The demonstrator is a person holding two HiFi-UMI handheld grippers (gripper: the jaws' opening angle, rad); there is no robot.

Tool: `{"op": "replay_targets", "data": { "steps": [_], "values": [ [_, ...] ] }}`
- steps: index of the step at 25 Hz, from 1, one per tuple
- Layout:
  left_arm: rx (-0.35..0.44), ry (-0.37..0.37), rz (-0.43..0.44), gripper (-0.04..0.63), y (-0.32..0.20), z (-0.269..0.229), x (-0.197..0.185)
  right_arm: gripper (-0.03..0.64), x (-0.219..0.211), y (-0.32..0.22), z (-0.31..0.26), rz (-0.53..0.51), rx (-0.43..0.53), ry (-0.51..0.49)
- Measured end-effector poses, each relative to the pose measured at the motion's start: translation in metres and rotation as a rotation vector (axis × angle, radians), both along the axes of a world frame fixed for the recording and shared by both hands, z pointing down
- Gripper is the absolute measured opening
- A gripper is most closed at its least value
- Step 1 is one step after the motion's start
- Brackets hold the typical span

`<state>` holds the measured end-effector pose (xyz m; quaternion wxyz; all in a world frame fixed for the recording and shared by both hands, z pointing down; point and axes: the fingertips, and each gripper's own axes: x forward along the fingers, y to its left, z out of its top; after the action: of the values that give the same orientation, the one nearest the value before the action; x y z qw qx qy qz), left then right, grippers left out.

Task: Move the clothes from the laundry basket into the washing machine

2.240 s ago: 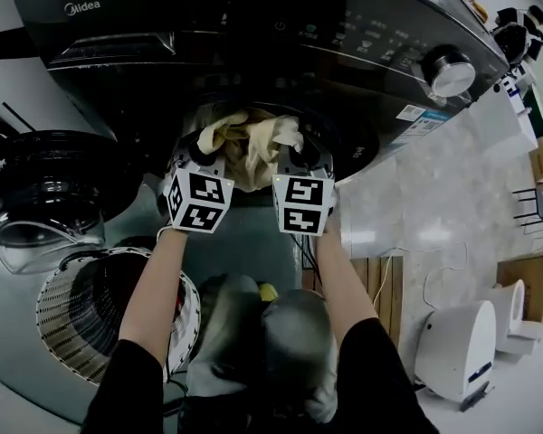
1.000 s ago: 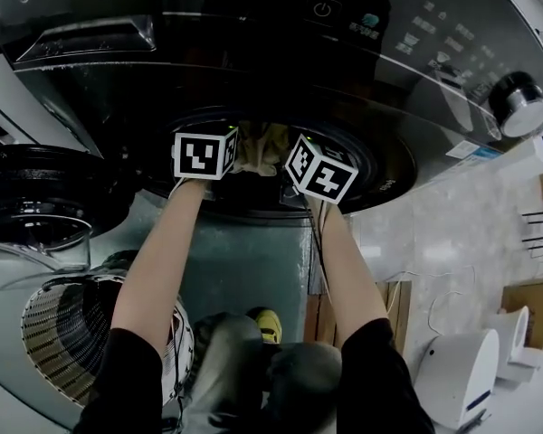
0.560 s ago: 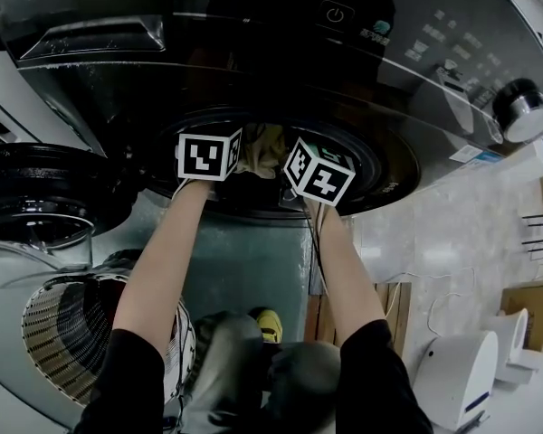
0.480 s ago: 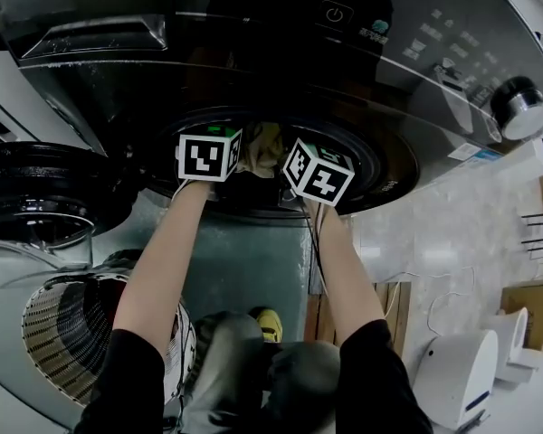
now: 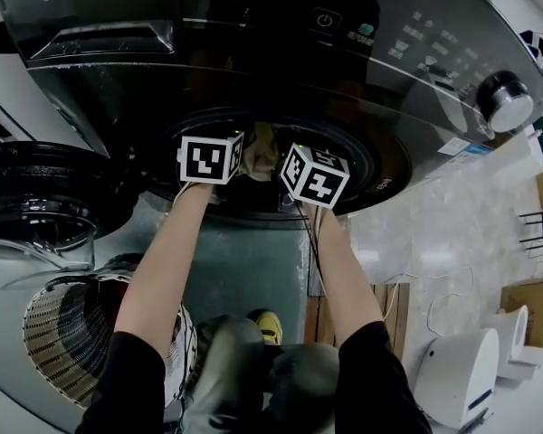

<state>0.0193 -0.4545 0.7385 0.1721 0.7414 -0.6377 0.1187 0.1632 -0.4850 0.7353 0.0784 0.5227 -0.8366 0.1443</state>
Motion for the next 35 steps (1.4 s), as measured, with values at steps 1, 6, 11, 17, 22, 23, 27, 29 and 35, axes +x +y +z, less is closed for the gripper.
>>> {"op": "replay_targets", "data": {
  "steps": [1, 6, 11, 17, 22, 23, 27, 29, 35],
  "values": [
    [-0.001, 0.000, 0.002, 0.319, 0.000, 0.000, 0.000, 0.318, -0.001, 0.000, 0.000, -0.001, 0.000, 0.004],
    [-0.040, -0.031, 0.003, 0.357, 0.003, 0.008, -0.002, 0.384, -0.004, -0.002, 0.004, 0.014, -0.008, 0.027],
    [-0.041, -0.032, 0.008, 0.381, 0.006, 0.007, 0.002, 0.416, -0.002, 0.001, 0.008, 0.019, -0.041, 0.015],
    [-0.045, -0.022, 0.008, 0.387, 0.012, 0.007, 0.005, 0.353, 0.006, 0.009, 0.012, 0.040, -0.083, 0.018],
    [-0.051, -0.018, 0.003, 0.387, 0.016, 0.010, 0.005, 0.261, 0.012, 0.013, 0.013, 0.062, -0.105, 0.030],
    [-0.051, -0.012, 0.000, 0.387, 0.017, 0.010, 0.005, 0.262, 0.013, 0.014, 0.016, 0.064, -0.120, 0.025],
    [-0.058, -0.010, 0.005, 0.387, 0.021, 0.012, 0.005, 0.264, 0.014, 0.017, 0.019, 0.063, -0.141, 0.016],
    [-0.061, -0.003, 0.001, 0.387, 0.023, 0.013, 0.005, 0.266, 0.009, 0.020, 0.017, 0.042, -0.138, 0.017],
    [-0.060, -0.002, 0.003, 0.387, 0.035, 0.014, 0.009, 0.282, 0.006, 0.033, 0.016, 0.021, -0.150, 0.004]
  ]
}}
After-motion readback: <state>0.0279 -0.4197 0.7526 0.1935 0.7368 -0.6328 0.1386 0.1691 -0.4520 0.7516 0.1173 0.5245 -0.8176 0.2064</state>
